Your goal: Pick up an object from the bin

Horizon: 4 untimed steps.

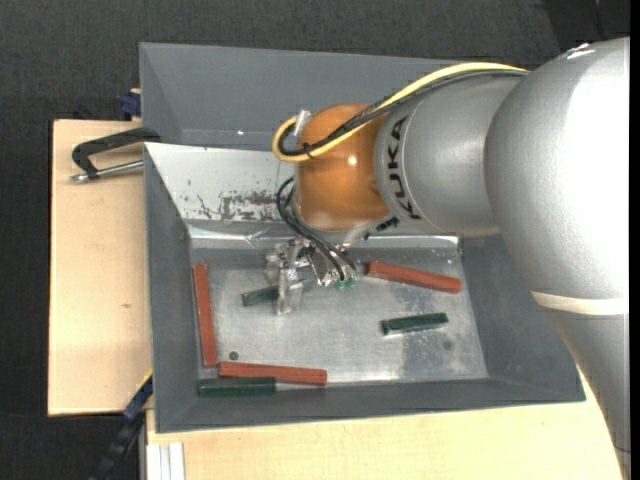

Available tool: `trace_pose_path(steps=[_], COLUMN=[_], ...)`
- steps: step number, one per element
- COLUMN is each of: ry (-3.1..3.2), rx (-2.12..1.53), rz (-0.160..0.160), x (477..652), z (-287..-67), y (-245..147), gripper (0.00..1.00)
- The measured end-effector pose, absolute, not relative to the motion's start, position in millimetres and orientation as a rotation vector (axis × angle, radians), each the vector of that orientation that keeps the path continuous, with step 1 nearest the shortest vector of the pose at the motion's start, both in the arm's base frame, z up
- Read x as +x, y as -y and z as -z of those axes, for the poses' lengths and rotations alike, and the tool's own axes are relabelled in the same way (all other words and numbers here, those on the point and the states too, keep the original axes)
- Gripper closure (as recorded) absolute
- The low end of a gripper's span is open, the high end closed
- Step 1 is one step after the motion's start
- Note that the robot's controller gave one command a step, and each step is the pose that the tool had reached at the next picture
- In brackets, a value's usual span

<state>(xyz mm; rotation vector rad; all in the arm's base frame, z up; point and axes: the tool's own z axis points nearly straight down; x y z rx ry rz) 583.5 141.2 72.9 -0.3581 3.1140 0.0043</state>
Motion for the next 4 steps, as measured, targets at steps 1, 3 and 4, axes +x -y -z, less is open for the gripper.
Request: trace_pose_path(steps=[1, 3, 4], ry=[-3.120, -3.117, -3.112], rx=[-0.360, -0.360, -0.359], rz=[-0.003, -0.003, -0.004], x=[582.2, 582.6, 584.0], z=[-77.1, -120.4, -133.0], y=[-141.1, -141.3, -141.7], gripper=[1.00, 1.00, 1.00])
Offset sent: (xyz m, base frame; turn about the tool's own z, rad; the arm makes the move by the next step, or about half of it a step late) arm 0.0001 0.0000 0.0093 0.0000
